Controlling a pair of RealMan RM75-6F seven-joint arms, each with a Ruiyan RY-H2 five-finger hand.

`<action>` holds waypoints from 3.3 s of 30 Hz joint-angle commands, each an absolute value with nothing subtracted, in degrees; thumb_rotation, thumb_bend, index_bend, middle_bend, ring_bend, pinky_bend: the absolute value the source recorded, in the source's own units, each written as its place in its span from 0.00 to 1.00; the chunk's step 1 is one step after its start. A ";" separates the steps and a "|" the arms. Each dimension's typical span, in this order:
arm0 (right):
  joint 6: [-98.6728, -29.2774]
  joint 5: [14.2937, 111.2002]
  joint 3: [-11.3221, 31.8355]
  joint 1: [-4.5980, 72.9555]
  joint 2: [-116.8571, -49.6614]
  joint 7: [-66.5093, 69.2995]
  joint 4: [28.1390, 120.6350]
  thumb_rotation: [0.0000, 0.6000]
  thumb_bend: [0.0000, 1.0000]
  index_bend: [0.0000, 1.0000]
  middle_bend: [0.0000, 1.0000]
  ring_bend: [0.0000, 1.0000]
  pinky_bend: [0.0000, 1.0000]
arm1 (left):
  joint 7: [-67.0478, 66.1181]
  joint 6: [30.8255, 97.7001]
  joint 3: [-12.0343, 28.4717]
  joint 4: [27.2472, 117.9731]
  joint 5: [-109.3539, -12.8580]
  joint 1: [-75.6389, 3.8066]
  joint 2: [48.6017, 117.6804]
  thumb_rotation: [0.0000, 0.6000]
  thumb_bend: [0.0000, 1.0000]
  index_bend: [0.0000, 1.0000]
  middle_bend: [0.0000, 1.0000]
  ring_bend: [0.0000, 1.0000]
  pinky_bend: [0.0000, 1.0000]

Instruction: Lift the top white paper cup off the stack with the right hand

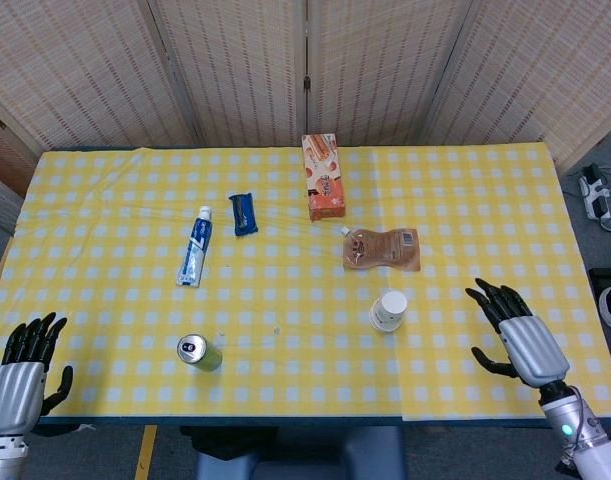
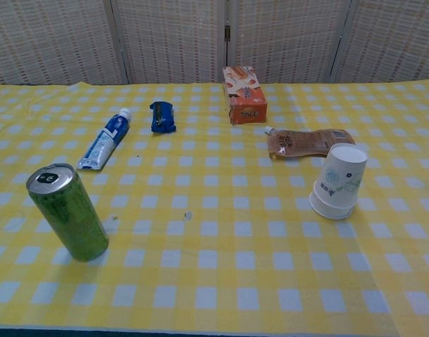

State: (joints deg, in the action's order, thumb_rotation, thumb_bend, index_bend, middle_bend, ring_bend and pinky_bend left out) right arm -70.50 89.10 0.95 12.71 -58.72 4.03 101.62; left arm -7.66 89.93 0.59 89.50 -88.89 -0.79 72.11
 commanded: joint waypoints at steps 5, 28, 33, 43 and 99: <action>-58.12 81.54 4.19 21.26 -59.45 -0.74 104.91 1.00 0.37 0.08 0.03 0.06 0.00 | -7.57 89.56 0.53 89.29 -88.32 -0.67 72.07 1.00 0.56 0.11 0.07 0.04 0.00; -45.60 56.96 8.70 35.32 -65.28 -13.92 105.12 1.00 0.37 0.21 0.11 0.09 0.03 | -8.19 87.81 0.39 89.47 -87.15 -1.02 72.05 1.00 0.56 0.13 0.07 0.04 0.00; -43.36 51.89 8.78 38.48 -66.20 -14.89 104.24 1.00 0.37 0.23 0.11 0.09 0.03 | -8.23 87.90 0.45 89.41 -87.06 -0.98 71.99 1.00 0.56 0.13 0.07 0.04 0.00; -42.73 47.58 7.41 41.47 -66.65 -15.65 103.63 1.00 0.37 0.25 0.12 0.09 0.03 | -7.69 87.70 0.40 88.92 -86.58 -0.81 72.05 1.00 0.56 0.13 0.07 0.04 0.00; -51.54 56.77 8.17 39.55 -53.98 -8.18 118.46 1.00 0.39 0.37 0.16 0.11 0.03 | -5.79 87.76 0.24 88.92 -87.29 -0.94 71.70 1.00 0.56 0.13 0.07 0.04 0.00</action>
State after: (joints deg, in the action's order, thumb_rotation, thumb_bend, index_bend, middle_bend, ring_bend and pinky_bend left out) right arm -51.39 56.33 7.73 39.71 -54.35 -8.65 117.99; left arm -5.82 87.74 0.28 88.85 -87.24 -0.93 71.73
